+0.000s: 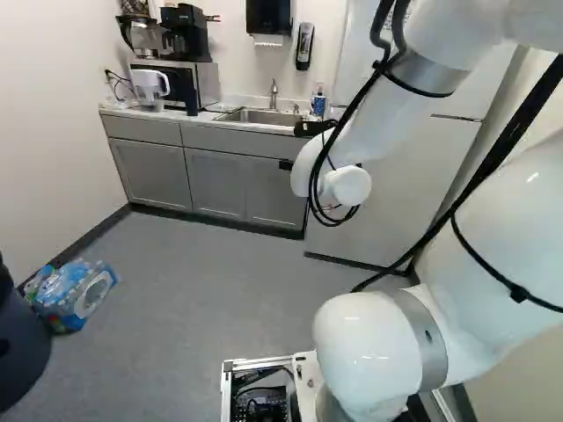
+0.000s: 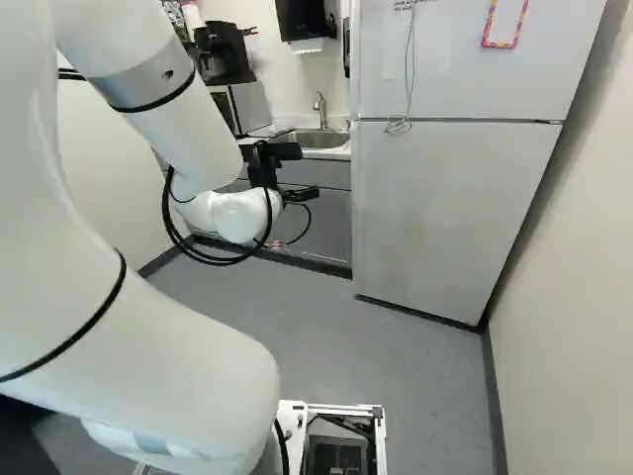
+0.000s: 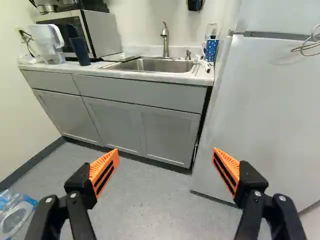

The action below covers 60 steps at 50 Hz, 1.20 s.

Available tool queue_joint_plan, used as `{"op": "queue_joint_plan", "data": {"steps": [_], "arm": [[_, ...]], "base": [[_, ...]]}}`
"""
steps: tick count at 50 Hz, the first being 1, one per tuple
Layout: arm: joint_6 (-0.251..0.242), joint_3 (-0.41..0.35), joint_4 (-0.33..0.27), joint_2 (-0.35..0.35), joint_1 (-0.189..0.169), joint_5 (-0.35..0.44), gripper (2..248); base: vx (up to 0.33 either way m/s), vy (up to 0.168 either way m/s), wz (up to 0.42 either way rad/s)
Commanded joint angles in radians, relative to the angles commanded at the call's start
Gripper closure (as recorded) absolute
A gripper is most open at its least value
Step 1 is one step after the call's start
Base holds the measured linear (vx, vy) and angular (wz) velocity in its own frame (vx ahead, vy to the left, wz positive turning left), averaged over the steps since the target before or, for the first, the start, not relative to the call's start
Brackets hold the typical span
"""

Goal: Rinse the cup and place it in the tray

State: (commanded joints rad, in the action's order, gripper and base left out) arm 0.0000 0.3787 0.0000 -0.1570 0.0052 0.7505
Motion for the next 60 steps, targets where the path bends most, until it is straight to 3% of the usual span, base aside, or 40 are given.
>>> {"op": "queue_joint_plan", "data": {"steps": [60], "arm": [[0.0,0.157,0.0,0.018,0.0,-0.075,3]], "base": [[0.0,0.0,0.0]]}}
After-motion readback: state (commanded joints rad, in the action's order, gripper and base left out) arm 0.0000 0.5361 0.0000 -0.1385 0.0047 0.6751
